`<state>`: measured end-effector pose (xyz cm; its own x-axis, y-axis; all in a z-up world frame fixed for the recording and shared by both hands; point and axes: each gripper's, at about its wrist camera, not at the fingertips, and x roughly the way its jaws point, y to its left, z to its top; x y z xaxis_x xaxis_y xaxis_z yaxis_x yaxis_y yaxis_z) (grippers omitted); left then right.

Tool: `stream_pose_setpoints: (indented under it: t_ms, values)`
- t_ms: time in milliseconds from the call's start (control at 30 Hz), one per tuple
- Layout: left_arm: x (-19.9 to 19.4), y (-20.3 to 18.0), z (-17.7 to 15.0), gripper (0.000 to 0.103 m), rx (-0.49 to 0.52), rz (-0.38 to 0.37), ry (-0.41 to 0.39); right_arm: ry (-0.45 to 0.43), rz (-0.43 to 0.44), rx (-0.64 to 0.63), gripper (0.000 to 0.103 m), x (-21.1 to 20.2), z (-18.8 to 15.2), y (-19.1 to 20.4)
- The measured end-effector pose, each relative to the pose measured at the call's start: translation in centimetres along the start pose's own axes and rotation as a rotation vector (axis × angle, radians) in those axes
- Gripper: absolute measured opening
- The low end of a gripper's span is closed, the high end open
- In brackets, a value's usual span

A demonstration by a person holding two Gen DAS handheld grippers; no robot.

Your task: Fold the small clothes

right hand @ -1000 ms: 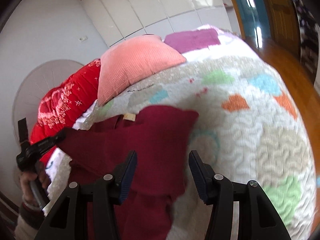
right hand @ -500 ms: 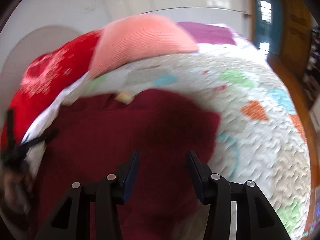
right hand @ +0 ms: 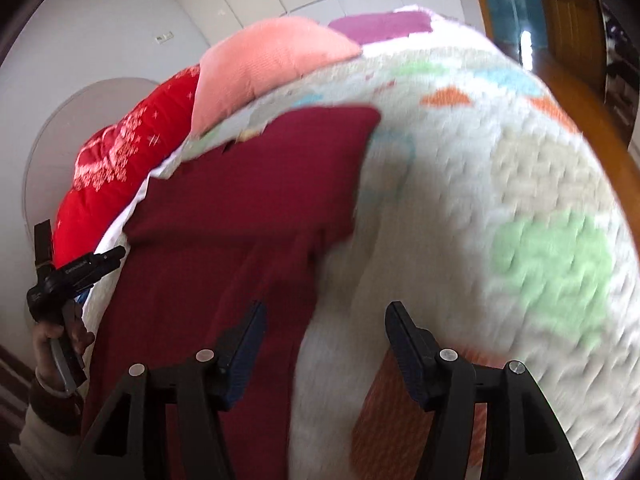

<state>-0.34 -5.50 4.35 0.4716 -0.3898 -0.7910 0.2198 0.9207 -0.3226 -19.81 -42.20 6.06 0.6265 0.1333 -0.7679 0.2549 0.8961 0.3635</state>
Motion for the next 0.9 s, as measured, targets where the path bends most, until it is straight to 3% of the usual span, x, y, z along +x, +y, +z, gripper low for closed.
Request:
stream_pose_setpoints:
  t_ms: [100, 200, 233, 433, 467, 567, 700, 733, 767, 800, 900]
  values:
    - [-1.2, 0.9, -1.7, 0.045, -0.024, 0.002, 0.007, -0.015, 0.017, -0.050, 0.059, 0.2, -1.4, 1.7]
    - [-1.8, 1.0, -3.0, 0.045, -0.006, 0.013, 0.026, 0.000, -0.003, -0.141, 0.030, 1.6, -2.0, 3.8]
    - [-2.2, 1.0, -3.4, 0.045, 0.004, 0.022, 0.025, -0.003, -0.023, -0.161, 0.014, 1.7, -2.0, 4.3]
    - [-4.7, 1.0, -6.1, 0.046, 0.035, 0.014, 0.033, -0.058, -0.134, -0.191, 0.009, -1.4, -2.5, 4.3]
    - [-4.8, 0.9, -6.5, 0.046, 0.040, 0.007, 0.044, -0.049, -0.151, -0.181, 0.002, -1.2, -2.4, 4.0]
    - [-5.2, 0.5, -7.4, 0.046, 0.053, 0.014, 0.059, -0.019, -0.206, -0.178, 0.002, -0.1, -2.6, 3.6]
    - [-6.4, 1.0, -9.0, 0.046, 0.035, -0.002, 0.090, -0.054, -0.100, -0.127, 0.004, -2.8, -3.1, 3.7]
    - [-6.6, 1.3, -9.4, 0.046, 0.026, -0.011, 0.097, -0.058, -0.054, -0.118, 0.014, -3.8, -3.5, 3.6]
    - [-6.8, 1.5, -9.9, 0.046, 0.020, -0.019, 0.108, -0.056, -0.029, -0.115, 0.037, -4.2, -3.9, 3.8]
    - [-7.1, 1.5, -10.3, 0.046, 0.020, -0.022, 0.115, -0.048, -0.010, -0.115, 0.048, -4.6, -4.4, 3.7]
    - [-8.0, 1.6, -11.6, 0.051, 0.024, -0.041, 0.132, 0.003, 0.028, -0.124, 0.052, -5.3, -7.0, 3.9]
